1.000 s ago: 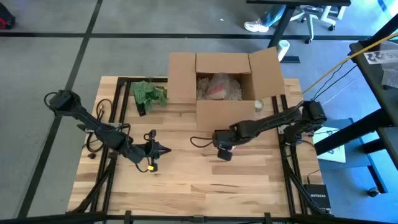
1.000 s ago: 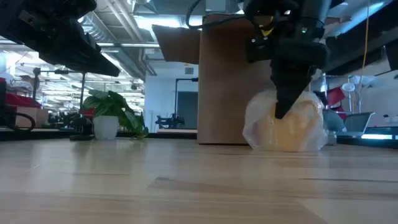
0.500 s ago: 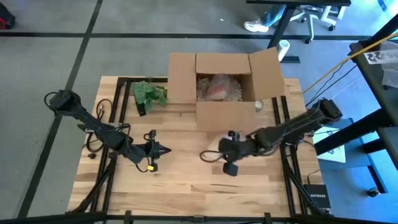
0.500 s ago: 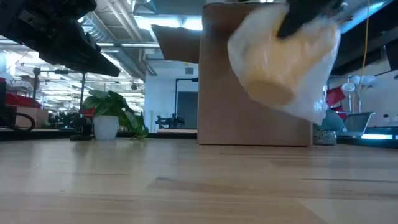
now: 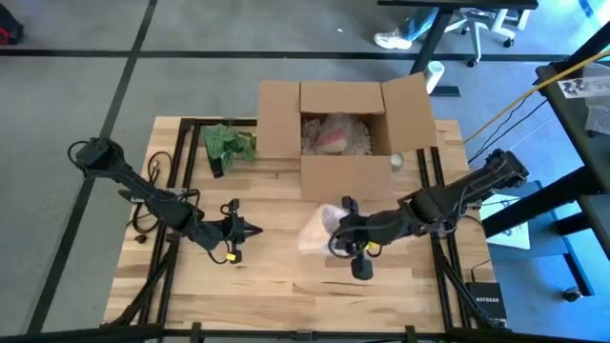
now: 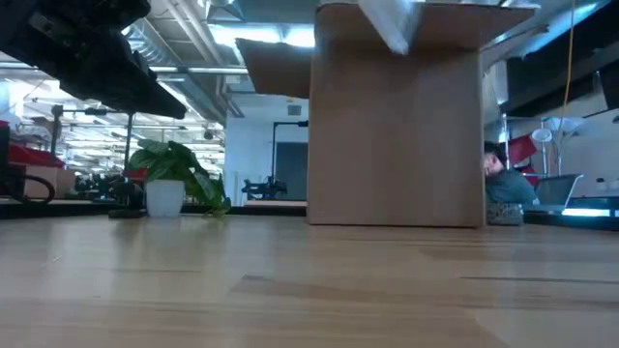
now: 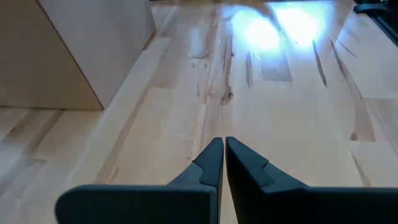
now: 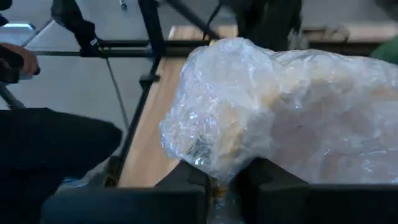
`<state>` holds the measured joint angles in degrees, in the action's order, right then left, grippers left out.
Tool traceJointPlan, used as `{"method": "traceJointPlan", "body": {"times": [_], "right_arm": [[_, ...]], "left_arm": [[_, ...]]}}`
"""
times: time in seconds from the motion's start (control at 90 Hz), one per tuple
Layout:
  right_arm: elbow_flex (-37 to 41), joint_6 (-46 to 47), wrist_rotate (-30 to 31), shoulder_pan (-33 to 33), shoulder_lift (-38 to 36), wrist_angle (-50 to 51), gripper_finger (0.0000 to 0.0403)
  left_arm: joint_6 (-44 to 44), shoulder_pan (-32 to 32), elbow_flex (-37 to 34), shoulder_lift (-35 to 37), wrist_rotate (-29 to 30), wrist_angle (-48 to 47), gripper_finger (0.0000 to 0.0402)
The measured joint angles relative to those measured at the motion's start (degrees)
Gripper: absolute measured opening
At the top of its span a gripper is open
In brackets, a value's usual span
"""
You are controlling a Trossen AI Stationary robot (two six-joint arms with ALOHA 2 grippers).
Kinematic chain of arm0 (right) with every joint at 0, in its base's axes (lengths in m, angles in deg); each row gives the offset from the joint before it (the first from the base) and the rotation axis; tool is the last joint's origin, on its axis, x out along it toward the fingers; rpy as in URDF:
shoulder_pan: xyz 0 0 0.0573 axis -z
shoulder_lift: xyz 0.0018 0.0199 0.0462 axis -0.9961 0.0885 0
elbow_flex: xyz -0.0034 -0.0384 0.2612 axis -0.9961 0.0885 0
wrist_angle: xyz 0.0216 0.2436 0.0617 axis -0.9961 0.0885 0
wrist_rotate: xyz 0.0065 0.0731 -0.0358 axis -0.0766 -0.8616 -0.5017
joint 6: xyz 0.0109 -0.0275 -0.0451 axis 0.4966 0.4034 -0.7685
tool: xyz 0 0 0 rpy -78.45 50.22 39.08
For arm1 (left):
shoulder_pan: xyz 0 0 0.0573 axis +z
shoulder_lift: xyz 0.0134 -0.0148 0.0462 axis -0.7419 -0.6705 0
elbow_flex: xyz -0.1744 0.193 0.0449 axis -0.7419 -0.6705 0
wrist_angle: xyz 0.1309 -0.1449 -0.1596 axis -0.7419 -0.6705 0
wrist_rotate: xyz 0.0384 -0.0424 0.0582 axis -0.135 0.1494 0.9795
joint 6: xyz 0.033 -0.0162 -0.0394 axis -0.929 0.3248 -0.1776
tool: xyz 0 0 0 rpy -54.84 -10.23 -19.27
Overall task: Wrap mug
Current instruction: Put the wrapped yellow mug into the cardboard box
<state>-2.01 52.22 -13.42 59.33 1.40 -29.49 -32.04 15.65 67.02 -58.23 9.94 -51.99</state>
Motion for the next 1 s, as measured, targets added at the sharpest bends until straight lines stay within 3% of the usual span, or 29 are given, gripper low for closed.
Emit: {"method": "traceJointPlan", "body": {"times": [0.256,0.533,1.0], "right_arm": [[-8.77,-6.43,0.79,7.07,-0.02,6.59,0.0013],[-13.47,-11.52,-4.52,14.42,-0.02,6.66,0.0012],[-20.93,-15.44,-5.45,17.12,-0.02,8.56,0.0012]], "left_arm": [[-0.14,0.0,0.01,0.0,0.0,-0.01,0.0],[-0.3,0.0,0.0,0.0,-0.02,-0.03,0.0],[-0.78,0.0,0.0,0.0,-0.02,-0.05,0.0]]}}
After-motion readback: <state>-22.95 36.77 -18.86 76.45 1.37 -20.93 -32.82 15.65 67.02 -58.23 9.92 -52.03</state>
